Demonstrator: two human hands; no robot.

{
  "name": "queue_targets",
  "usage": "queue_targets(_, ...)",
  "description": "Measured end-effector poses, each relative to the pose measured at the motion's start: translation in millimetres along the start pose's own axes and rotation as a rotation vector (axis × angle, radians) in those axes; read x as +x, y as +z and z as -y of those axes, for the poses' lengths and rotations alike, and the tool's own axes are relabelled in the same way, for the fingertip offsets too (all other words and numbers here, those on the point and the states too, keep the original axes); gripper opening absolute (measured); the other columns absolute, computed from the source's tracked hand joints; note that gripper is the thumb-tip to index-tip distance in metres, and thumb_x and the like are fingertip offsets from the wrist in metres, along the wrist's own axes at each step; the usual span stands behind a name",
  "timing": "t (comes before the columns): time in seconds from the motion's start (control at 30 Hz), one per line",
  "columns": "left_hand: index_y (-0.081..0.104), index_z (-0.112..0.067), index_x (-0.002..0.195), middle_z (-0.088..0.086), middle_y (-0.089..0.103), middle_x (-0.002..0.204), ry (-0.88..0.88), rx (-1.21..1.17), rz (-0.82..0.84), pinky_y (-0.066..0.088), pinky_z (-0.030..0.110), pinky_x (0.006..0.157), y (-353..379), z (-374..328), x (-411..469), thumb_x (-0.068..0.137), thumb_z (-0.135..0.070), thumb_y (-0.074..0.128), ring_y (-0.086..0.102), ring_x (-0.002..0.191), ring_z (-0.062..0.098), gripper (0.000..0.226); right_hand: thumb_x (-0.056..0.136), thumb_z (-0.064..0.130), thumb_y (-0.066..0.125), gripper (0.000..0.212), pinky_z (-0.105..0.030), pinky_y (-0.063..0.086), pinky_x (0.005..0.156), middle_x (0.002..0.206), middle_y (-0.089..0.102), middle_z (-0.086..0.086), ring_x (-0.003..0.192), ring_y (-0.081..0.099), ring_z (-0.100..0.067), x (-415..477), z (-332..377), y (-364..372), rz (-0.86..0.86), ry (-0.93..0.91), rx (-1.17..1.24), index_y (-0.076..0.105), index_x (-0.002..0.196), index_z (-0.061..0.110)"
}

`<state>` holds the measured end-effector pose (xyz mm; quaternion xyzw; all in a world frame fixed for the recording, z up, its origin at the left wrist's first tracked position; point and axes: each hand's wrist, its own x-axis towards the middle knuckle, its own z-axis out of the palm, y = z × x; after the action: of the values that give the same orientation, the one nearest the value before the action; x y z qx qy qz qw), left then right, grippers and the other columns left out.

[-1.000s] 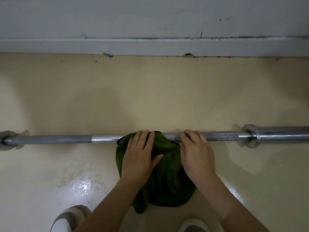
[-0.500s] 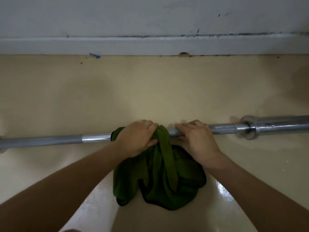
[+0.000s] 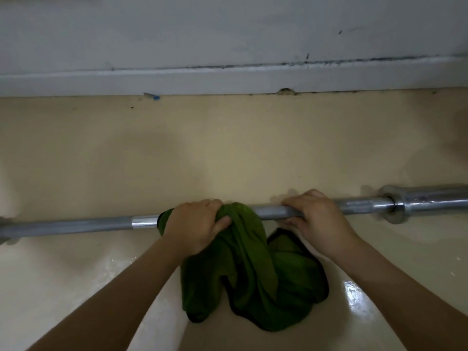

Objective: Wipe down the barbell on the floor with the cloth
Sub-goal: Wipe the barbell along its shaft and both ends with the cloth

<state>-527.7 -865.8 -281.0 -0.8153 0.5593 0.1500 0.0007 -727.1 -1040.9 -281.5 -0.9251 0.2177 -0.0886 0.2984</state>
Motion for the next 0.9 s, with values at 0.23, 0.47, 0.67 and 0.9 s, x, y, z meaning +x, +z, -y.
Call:
queue_targets(0.23, 0.054, -0.022, 0.062, -0.001, 0.062, 0.062, -0.273, -0.045, -0.203, 0.033, 0.027, 0.054, 17, -105, 46, 0.095, -0.04, 0.022, 0.05, 0.053, 0.016, 0.05, 0.069, 0.0, 0.068, 0.013, -0.031, 0.046, 0.061, 0.068, 0.067, -0.008, 0.076, 0.055, -0.025, 9, -7, 0, 0.074, 0.066, -0.005, 0.07, 0.077, 0.01)
queue_targets(0.47, 0.058, -0.01, 0.121, 0.007, 0.068, 0.102, 0.088, 0.064, -0.239, 0.045, 0.033, 0.078, 27, -30, 4, 0.088, -0.033, 0.04, 0.063, 0.086, 0.025, 0.044, 0.073, 0.011, 0.071, 0.034, -0.025, 0.041, 0.075, 0.091, 0.07, -0.012, 0.094, 0.057, -0.025, 16, -6, -14, 0.149, 0.115, 0.014, 0.071, 0.107, 0.016)
queue_targets(0.67, 0.04, -0.02, 0.055, 0.004, 0.053, 0.051, -0.402, -0.031, -0.345, 0.027, 0.028, 0.051, 17, -57, 25, 0.089, -0.032, 0.029, 0.041, 0.043, 0.02, 0.038, 0.077, 0.016, 0.07, 0.036, -0.017, 0.032, 0.073, 0.103, 0.067, -0.013, 0.096, 0.06, -0.027, 20, 0, -12, 0.166, 0.181, 0.013, 0.069, 0.113, 0.018)
queue_targets(0.9, 0.058, -0.018, 0.117, 0.001, 0.065, 0.095, 0.048, 0.045, -0.207, 0.047, 0.032, 0.074, 25, -69, 14, 0.092, -0.04, 0.036, 0.06, 0.082, 0.02, 0.04, 0.077, 0.012, 0.066, 0.03, -0.019, 0.035, 0.067, 0.095, 0.065, -0.014, 0.09, 0.062, -0.029, 15, -1, -18, 0.216, 0.195, -0.022, 0.071, 0.106, 0.021)
